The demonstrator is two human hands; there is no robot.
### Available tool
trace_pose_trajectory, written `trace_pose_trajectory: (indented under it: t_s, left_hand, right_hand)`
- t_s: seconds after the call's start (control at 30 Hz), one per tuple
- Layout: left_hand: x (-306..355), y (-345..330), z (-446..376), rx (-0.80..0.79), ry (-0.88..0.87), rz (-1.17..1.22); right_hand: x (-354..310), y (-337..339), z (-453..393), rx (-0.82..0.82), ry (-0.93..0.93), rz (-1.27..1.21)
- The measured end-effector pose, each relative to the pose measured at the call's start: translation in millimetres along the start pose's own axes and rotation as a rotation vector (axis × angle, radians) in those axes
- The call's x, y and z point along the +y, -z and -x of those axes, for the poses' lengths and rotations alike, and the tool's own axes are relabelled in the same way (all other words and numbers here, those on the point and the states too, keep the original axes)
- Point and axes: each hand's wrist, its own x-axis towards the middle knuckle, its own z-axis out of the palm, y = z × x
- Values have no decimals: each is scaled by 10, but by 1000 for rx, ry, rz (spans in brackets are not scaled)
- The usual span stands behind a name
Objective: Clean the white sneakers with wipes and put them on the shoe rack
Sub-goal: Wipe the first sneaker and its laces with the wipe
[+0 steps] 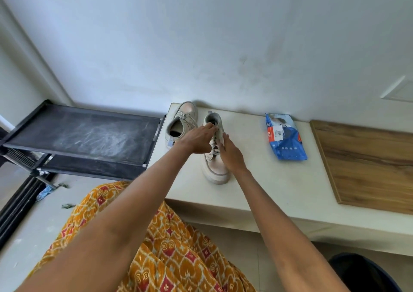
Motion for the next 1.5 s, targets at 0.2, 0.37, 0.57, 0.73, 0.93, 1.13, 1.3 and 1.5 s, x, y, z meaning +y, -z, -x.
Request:
trace_pose_trajectory:
  t_s: [0.2,0.37,0.57,0.73,0.93,1.13,1.3,1.5]
  left_hand:
    - [85,-32,-15,53,33,63]
    - [189,65,-121,127,82,61]
    - [521,-109,-16,207,-14,159]
    - [518,-225,-42,269,38,211]
    - [515,-225,-55,278,38,206]
    - [484,-188,-16,257,15,235]
    - [457,-117,-20,207,-2,231]
    - [393,-155,-49,219,2,266]
  right_hand:
    - [461,53,586,128,279,-59]
    - [340,285,363,342,-35,-297]
    - [196,363,-104,283,-224,-595]
    - [207,122,35,297,-280,-603]
    - [473,-258,854,319,-55,-426]
    - [598,91,794,293,10,-304]
    - [262,261,250,417,-82,-400]
    - [172,-198,453,507,-126,-385]
